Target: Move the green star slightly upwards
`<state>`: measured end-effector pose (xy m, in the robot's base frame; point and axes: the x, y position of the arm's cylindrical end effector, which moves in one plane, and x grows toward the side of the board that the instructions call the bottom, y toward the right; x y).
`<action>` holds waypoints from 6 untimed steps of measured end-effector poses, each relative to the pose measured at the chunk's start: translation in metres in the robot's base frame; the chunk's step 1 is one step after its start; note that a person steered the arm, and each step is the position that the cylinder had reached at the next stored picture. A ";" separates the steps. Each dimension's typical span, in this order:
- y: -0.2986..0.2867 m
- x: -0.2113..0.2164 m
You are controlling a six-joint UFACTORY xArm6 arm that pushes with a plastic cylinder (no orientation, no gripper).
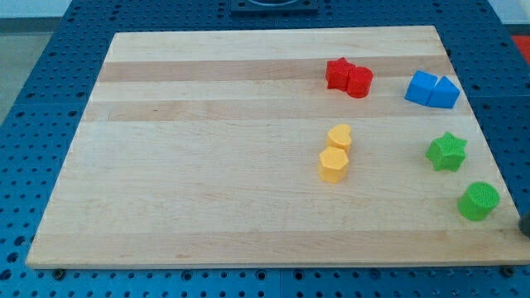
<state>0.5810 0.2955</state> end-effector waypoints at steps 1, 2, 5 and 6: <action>-0.030 -0.039; -0.065 -0.076; -0.134 -0.110; -0.094 -0.079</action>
